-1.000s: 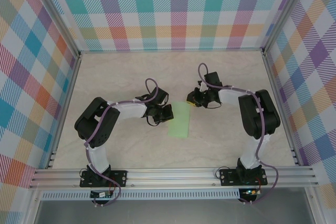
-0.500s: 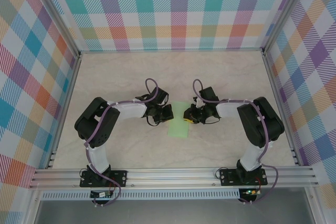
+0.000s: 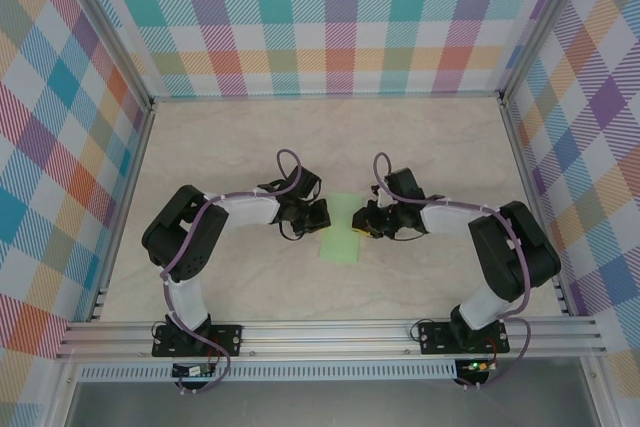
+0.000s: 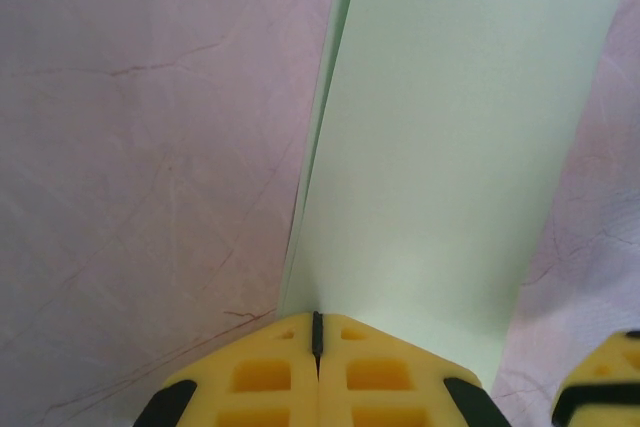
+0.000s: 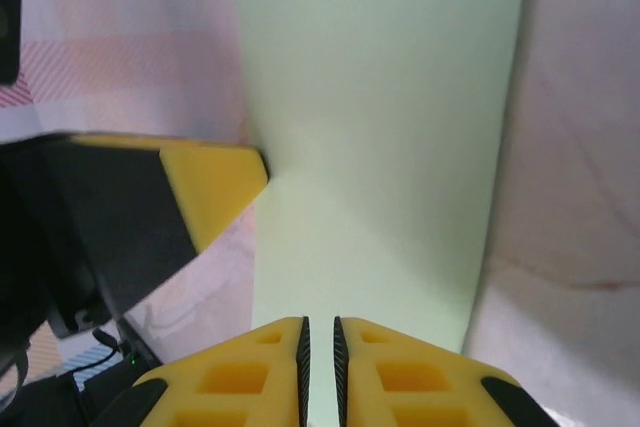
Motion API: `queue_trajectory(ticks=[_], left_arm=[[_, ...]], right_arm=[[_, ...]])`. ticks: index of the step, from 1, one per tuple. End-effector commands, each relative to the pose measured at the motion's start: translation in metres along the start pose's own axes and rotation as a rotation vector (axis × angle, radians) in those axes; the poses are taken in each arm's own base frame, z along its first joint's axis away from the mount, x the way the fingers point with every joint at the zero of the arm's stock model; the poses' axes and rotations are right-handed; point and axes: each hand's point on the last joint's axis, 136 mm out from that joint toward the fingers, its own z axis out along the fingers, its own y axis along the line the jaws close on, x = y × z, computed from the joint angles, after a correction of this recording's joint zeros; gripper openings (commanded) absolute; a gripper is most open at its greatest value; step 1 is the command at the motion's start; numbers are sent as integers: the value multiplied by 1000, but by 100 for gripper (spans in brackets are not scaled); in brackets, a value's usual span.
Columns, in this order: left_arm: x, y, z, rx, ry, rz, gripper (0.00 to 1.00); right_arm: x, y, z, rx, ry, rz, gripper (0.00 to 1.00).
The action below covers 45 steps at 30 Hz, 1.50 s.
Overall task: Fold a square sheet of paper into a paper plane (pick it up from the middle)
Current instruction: Fold the square sheet of paper in half at the center of the table.
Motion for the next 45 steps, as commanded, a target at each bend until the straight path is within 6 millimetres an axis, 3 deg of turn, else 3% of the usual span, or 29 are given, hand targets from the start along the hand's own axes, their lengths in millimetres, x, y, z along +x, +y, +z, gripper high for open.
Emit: queue_trajectory(ticks=[1,9,13,17,20,26,29,32,35,38,45], left_arm=[[30,51,7,-185,87,-33,0],[28,46,4,-178,80,-29,0],[27,46,3,-181,80,-28,0],[27,45,2,-176,76,-29,0],[26,45,3,-176,77,-29,0],[27,45,3,-176,79,-30,0],[27,45,3,-177,81,-30,0],[28,45,3,-174,80,-30,0],[27,43,1,-171,77,-28,0],[26,42,1,-166,79,-24,0],[27,43,1,-170,81,-21,0]], right_arm=[[29,-9,9,-1,69,17,17],[54,-52,20,123,111,59,17],[50,-35,9,102,87,26,17],[45,-1,-4,17,72,-33,18],[51,4,-1,-4,90,-40,18],[66,-20,11,46,143,-11,18],[74,-40,12,121,165,-7,17],[77,-46,9,153,169,-2,17],[71,-38,4,160,150,-19,18],[54,-14,-4,137,102,-61,18],[-20,17,-19,149,-80,-69,18]])
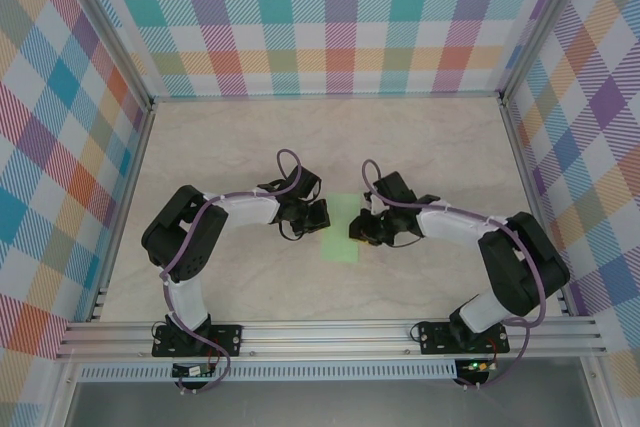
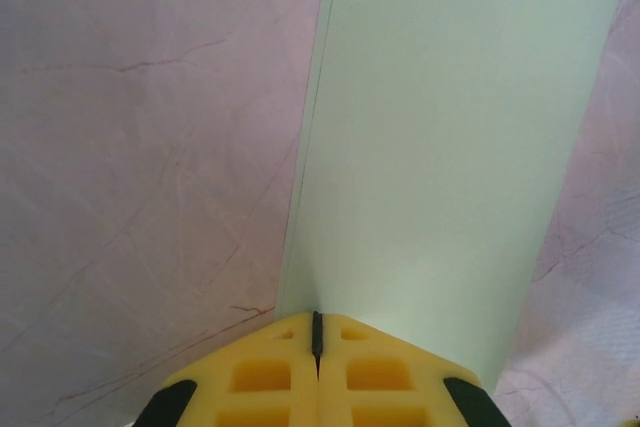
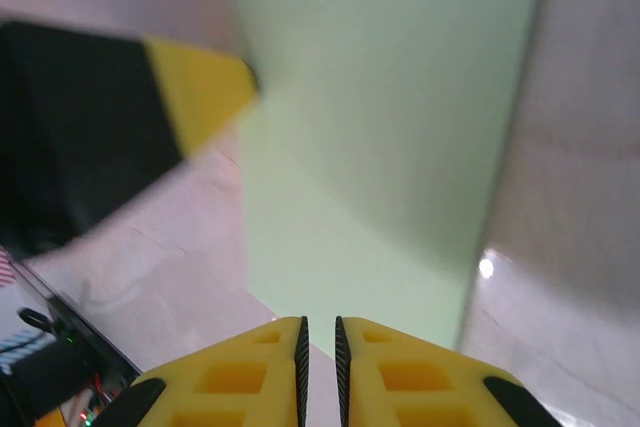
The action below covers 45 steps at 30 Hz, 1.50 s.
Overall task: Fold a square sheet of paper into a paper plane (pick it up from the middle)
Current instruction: Fold the square sheet of paper in half at the center of the table.
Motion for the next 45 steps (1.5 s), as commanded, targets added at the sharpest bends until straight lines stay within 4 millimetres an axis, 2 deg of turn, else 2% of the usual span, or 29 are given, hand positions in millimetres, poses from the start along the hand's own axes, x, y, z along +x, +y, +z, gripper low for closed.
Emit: queue_trajectory(ticks=[1,3,8,13,23,27,31,33,36,39,42,45], left_arm=[[27,42,2,-166,83,-27,0],[27,43,2,-166,80,-26,0],[28,44,3,-172,86,-27,0],[27,44,3,-174,89,-25,0],[30,47,3,-181,94,-21,0],[29,44,4,-170,97,-19,0],[28,40,1,-160,89,-10,0],[27,37,-2,-149,85,-3,0],[23,29,-8,-129,73,6,0],[16,16,-21,-117,51,26,1],[9,2,-41,-86,9,46,12],[6,-2,-60,-60,-26,44,25]], right_arm=[[-39,2,-8,10,-79,23,18],[-61,2,-5,-23,-98,50,18],[-99,-1,6,-96,-104,107,17],[-118,-2,7,-113,-124,115,18],[-123,-15,34,-116,-74,145,18],[-120,-38,44,-25,-67,157,18],[-102,-68,58,59,-27,177,19],[-96,-69,60,47,-12,179,19],[-101,-49,49,-6,-17,141,19],[-115,-20,22,-34,-49,81,21],[-122,-1,-8,-28,-112,40,26],[-111,4,-27,-29,-155,39,33]])
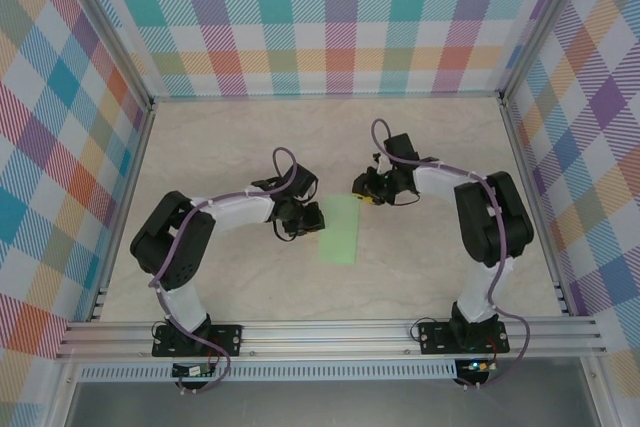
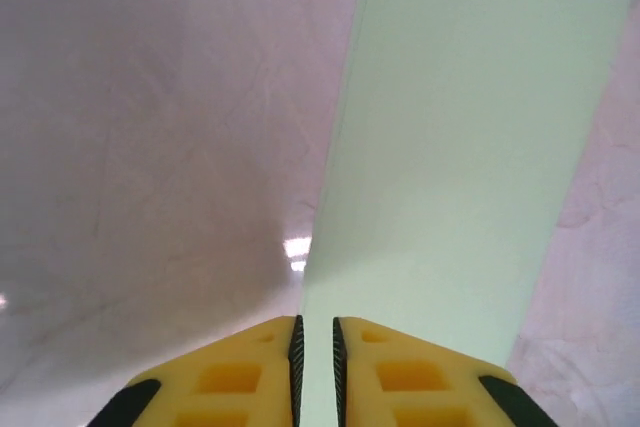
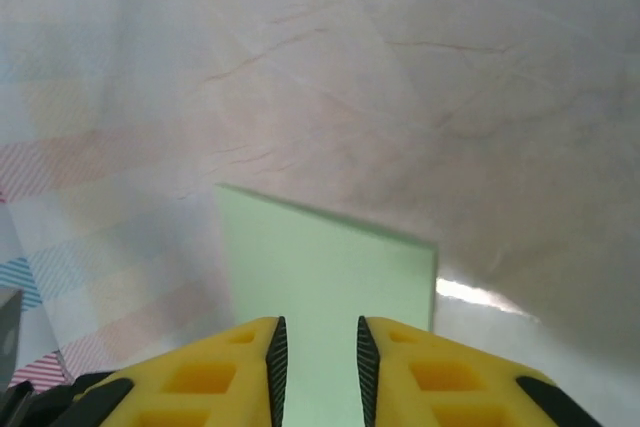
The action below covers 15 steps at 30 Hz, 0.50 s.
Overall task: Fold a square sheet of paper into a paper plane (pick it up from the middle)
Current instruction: Fold the square sheet of paper in half at the center of the table.
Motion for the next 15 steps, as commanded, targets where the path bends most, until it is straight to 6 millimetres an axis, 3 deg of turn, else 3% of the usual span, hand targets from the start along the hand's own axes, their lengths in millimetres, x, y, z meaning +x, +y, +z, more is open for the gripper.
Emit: queue_trajectory(ticks=[1,6,10,12,15], left_arm=[[-3,-6,-34,23,-50,12,26],[4,-4,-42,148,-32,-52,39],[6,-4,-37,234,-6,-94,46],[7,-6,-34,265,15,-110,47],[6,-8,-32,276,25,-115,48]], right_arm=[[9,13,-32,6,-60,-37,36],[60,-7,-39,64,-50,28,50],[97,-22,-35,86,-3,85,48],[108,-27,-35,111,-6,108,44],[115,-20,-41,103,-46,95,46]])
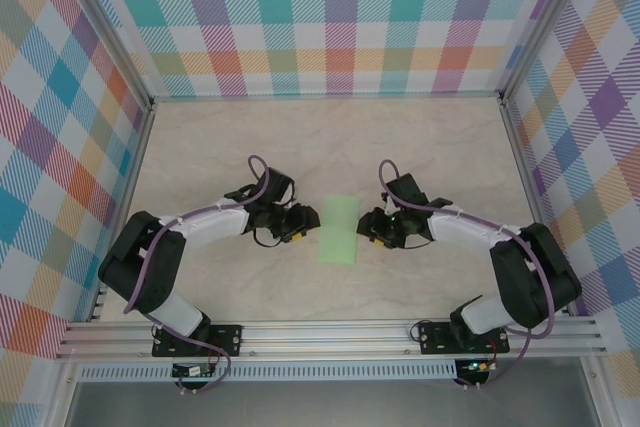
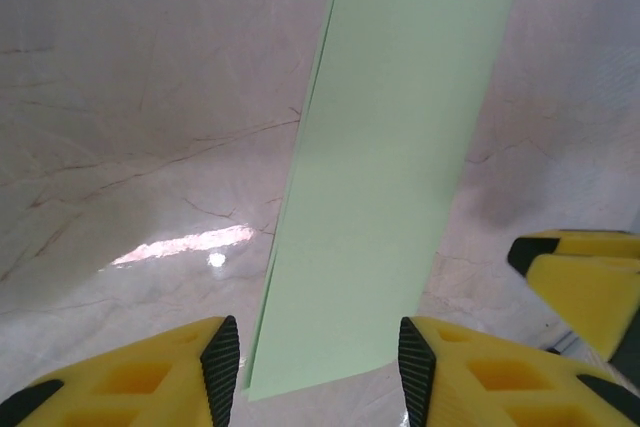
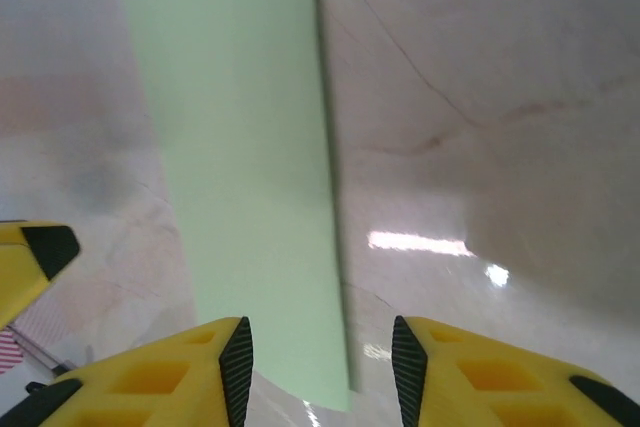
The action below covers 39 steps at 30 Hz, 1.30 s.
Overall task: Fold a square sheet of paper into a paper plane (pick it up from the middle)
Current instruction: Fold the square sheet of paper in half at the center of the table.
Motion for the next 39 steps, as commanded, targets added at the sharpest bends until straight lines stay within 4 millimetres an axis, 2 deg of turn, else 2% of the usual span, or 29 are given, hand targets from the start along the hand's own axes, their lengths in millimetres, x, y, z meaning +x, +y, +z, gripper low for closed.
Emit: queue_trajectory(ticks=[1,3,6,7,13,16,22,28,31,39], left_arm=[[-3,-13,1,77,14,-6,48],[-5,-10,0,66,1,-18,48],[-6,-8,0,69,-11,-28,49],[-7,-7,0,71,-19,-33,50],[-12,2,3,80,-32,-74,48],[-16,7,1,70,-67,-80,47],[-17,6,-4,71,-74,-71,49],[-14,5,1,99,-49,-95,53],[-14,7,1,90,-47,-100,56],[-14,8,4,81,-31,-109,59]], right_arm=[[-2,14,-17,-22,-94,15,47],[-2,19,-22,-31,-129,-1,49],[-3,20,-23,-19,-159,-11,60],[-3,21,-21,-15,-155,-14,61],[6,16,-11,77,-61,14,59],[7,17,-2,65,-68,36,61],[7,32,0,91,-56,-35,60],[9,14,8,198,-26,4,49],[9,8,11,220,-18,26,49],[5,17,20,125,11,50,51]])
